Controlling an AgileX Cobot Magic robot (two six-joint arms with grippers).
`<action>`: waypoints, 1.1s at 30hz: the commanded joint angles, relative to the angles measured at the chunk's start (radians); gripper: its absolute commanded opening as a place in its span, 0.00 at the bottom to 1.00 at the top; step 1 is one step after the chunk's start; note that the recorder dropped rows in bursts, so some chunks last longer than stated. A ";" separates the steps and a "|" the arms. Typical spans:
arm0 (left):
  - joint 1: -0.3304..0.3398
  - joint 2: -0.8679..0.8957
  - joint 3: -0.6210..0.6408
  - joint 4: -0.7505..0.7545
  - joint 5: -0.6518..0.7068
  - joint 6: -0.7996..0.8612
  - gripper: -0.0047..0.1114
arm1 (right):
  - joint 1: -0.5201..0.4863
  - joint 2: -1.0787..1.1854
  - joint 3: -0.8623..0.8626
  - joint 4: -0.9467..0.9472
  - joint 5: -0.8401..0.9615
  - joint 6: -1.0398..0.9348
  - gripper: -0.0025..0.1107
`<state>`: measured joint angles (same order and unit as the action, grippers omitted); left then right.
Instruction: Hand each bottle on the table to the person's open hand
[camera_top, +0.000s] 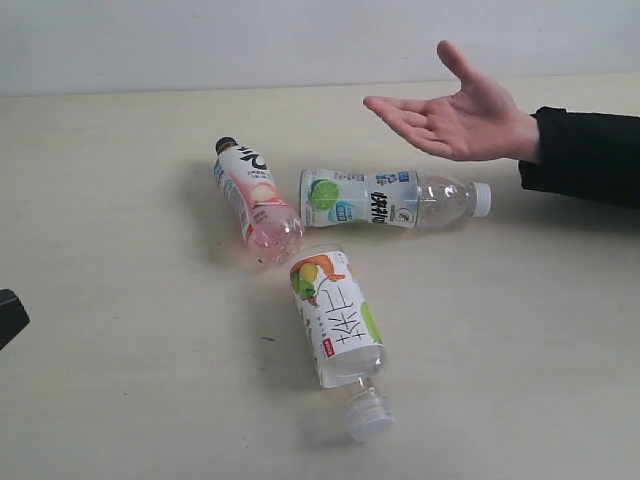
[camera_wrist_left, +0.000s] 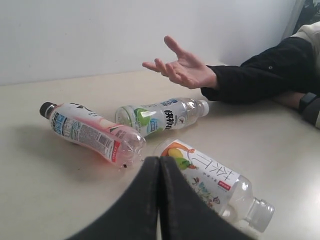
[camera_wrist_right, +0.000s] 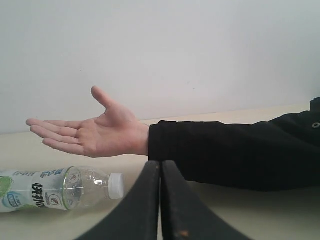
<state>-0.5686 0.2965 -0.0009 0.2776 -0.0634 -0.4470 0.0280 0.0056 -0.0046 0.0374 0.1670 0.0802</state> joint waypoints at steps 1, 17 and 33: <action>0.001 -0.004 0.001 0.002 0.063 0.004 0.04 | -0.004 -0.006 0.005 0.000 -0.011 -0.001 0.03; 0.045 -0.071 0.001 -0.001 0.091 0.069 0.04 | -0.004 -0.006 0.005 0.000 -0.011 -0.001 0.03; 0.278 -0.297 0.001 0.012 0.121 0.076 0.04 | -0.004 -0.006 0.005 0.000 -0.011 -0.001 0.03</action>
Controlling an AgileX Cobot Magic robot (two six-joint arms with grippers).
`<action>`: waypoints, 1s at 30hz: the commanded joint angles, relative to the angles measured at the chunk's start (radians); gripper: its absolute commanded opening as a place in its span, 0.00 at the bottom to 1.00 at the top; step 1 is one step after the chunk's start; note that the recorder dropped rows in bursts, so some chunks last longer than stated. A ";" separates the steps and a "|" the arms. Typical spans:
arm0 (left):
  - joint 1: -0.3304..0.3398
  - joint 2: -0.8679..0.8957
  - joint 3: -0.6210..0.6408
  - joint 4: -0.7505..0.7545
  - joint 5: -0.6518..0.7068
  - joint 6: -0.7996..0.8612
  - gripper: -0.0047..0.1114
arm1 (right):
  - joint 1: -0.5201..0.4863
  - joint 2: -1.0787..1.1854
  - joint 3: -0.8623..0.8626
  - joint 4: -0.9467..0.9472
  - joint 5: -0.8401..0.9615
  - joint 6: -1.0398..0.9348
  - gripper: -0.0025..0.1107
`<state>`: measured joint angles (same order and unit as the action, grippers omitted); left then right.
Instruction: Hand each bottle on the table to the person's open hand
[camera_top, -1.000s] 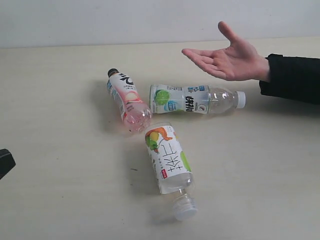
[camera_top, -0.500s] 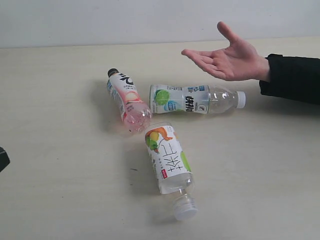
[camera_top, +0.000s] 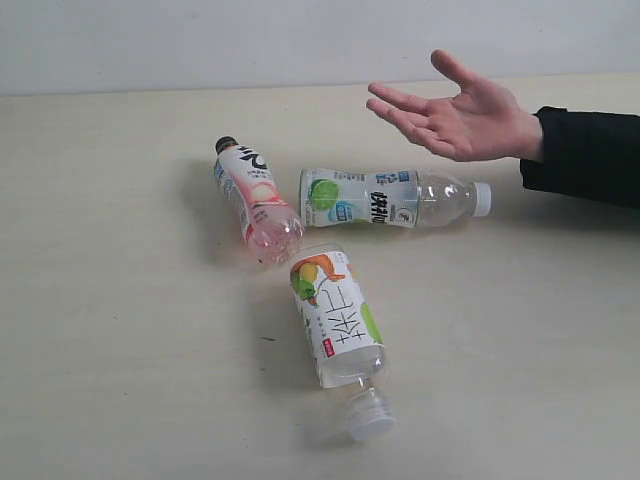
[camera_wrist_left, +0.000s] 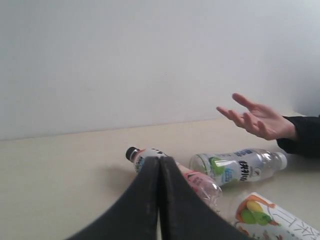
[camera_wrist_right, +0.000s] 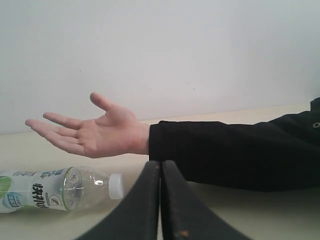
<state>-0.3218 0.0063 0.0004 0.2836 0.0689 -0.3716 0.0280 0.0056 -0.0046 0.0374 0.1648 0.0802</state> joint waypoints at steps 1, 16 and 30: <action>0.034 -0.006 0.000 0.006 -0.009 0.001 0.04 | -0.004 -0.006 0.005 0.000 -0.008 -0.001 0.03; 0.034 -0.006 0.000 0.006 -0.005 0.001 0.04 | -0.004 -0.006 0.005 0.000 -0.008 -0.001 0.03; 0.034 -0.006 0.000 0.006 -0.005 0.001 0.04 | -0.004 -0.006 0.005 0.158 -0.338 0.133 0.03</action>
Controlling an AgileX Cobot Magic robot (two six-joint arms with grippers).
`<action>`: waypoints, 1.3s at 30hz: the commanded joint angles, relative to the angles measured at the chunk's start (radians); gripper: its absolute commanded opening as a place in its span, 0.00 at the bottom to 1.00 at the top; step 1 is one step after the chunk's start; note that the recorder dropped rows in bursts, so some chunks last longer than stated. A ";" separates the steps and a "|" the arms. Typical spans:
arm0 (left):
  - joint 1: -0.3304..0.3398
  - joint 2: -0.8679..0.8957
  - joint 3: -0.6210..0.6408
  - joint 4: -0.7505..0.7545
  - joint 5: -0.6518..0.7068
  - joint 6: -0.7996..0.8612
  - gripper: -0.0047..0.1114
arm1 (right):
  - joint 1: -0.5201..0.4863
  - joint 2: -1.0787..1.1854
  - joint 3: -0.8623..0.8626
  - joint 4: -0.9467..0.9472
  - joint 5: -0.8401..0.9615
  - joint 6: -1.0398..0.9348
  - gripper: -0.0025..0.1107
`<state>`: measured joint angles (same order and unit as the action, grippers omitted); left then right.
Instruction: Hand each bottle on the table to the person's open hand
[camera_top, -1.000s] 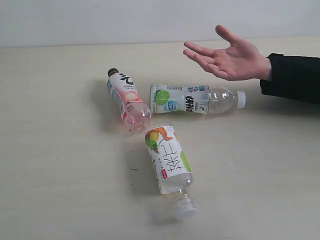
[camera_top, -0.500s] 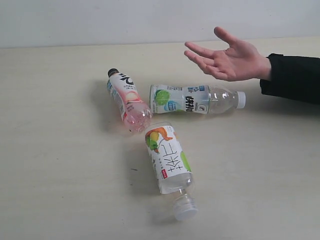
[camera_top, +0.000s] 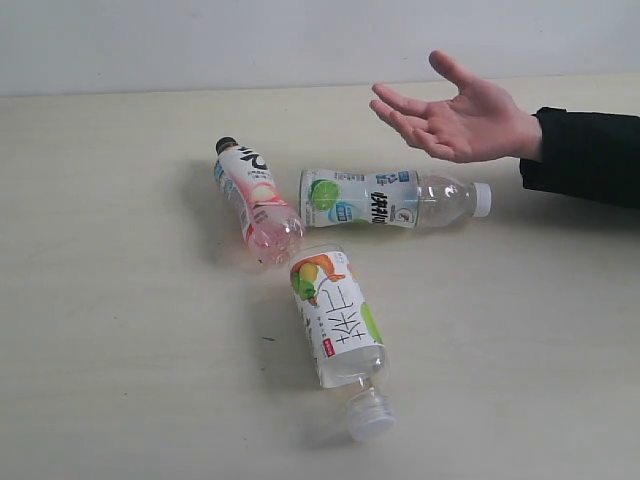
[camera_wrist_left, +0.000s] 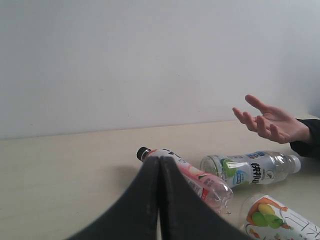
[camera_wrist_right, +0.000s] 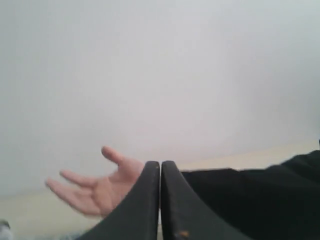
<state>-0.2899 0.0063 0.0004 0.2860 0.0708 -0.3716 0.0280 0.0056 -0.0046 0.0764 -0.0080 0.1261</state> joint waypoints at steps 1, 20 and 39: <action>0.002 -0.006 0.000 0.003 -0.006 0.001 0.04 | -0.004 -0.006 0.005 0.149 -0.193 0.091 0.03; 0.002 -0.006 0.000 0.003 -0.006 0.001 0.04 | -0.004 0.249 -0.289 0.059 -0.030 0.196 0.03; 0.002 -0.006 0.000 0.003 -0.006 0.001 0.04 | 0.027 1.013 -0.850 0.889 0.813 -0.841 0.03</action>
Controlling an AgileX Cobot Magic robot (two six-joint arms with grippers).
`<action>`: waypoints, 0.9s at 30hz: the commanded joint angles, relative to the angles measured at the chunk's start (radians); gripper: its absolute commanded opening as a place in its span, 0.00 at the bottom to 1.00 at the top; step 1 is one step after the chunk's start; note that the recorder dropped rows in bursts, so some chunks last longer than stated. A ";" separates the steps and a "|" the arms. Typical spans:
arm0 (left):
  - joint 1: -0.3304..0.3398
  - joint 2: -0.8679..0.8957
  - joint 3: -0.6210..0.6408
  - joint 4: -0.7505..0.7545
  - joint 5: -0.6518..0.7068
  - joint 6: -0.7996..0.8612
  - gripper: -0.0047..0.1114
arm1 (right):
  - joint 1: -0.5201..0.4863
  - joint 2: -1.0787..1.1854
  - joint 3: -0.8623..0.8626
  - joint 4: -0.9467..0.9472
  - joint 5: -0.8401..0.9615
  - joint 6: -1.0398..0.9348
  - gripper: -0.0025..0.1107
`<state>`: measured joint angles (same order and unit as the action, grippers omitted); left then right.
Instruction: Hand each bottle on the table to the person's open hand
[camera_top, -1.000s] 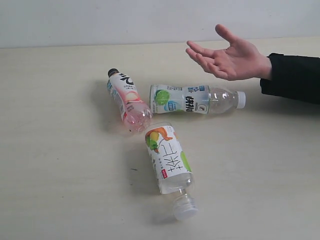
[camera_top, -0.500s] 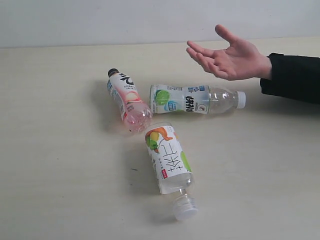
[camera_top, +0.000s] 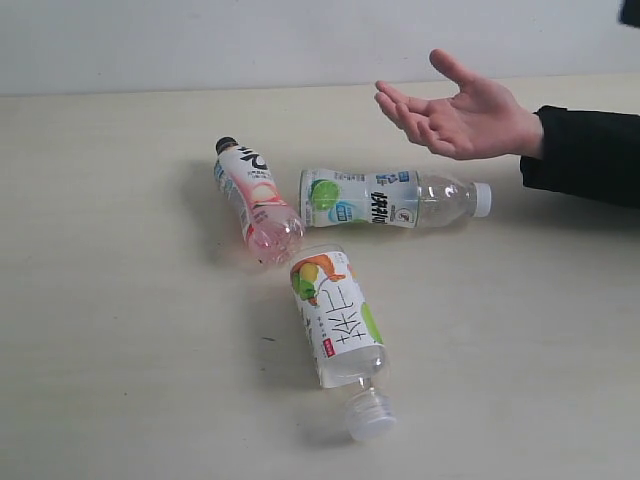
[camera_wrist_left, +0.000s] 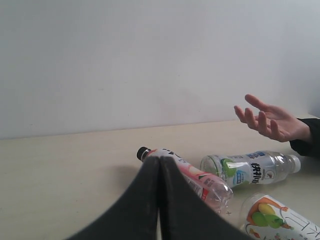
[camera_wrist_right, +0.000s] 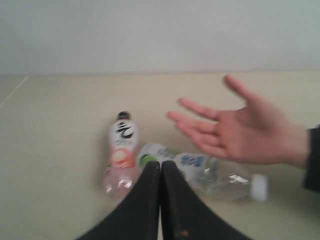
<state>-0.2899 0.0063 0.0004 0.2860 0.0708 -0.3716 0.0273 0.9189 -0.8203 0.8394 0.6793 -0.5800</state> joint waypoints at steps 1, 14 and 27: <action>0.002 -0.006 0.000 0.003 -0.006 0.001 0.04 | 0.054 0.125 -0.034 0.121 0.136 -0.146 0.03; 0.002 -0.006 0.000 0.003 -0.006 0.001 0.04 | 0.476 0.433 -0.034 -0.301 0.047 0.041 0.03; 0.002 -0.006 0.000 0.003 -0.006 0.001 0.04 | 0.613 0.681 -0.167 -0.377 -0.008 0.299 0.17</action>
<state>-0.2899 0.0063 0.0004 0.2877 0.0708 -0.3716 0.6376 1.5857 -0.9756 0.4177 0.7209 -0.3028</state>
